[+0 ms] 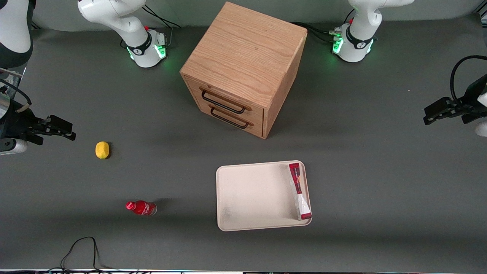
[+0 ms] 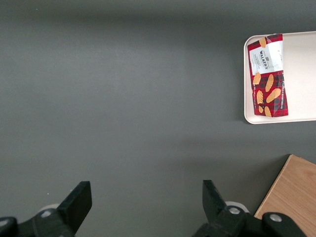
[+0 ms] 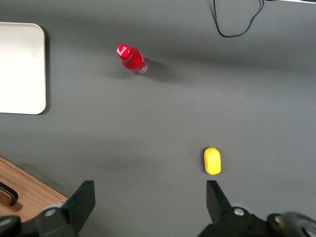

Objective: Place red cookie box on tray

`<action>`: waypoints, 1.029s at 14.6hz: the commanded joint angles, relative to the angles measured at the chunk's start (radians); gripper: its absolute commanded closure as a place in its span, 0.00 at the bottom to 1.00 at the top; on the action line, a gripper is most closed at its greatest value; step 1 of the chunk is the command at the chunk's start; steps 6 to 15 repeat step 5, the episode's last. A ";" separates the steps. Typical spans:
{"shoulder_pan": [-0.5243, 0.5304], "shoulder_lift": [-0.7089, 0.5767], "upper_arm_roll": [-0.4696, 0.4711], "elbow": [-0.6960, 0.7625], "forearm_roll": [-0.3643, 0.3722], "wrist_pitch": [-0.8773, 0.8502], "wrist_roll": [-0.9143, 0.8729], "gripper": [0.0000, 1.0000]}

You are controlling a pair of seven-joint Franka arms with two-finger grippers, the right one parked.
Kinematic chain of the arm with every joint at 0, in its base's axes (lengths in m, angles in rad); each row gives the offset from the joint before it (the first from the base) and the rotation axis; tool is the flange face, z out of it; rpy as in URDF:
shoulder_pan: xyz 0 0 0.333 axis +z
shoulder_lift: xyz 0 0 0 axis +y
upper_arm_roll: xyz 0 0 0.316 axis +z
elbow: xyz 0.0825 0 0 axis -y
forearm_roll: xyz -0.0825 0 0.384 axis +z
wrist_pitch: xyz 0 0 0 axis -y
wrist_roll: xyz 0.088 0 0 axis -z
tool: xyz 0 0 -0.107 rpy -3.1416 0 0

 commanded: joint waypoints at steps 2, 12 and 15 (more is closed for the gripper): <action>-0.045 -0.054 0.045 -0.050 0.005 -0.011 -0.014 0.00; -0.036 -0.054 0.040 -0.050 0.004 -0.011 -0.014 0.00; -0.036 -0.054 0.040 -0.050 0.004 -0.011 -0.014 0.00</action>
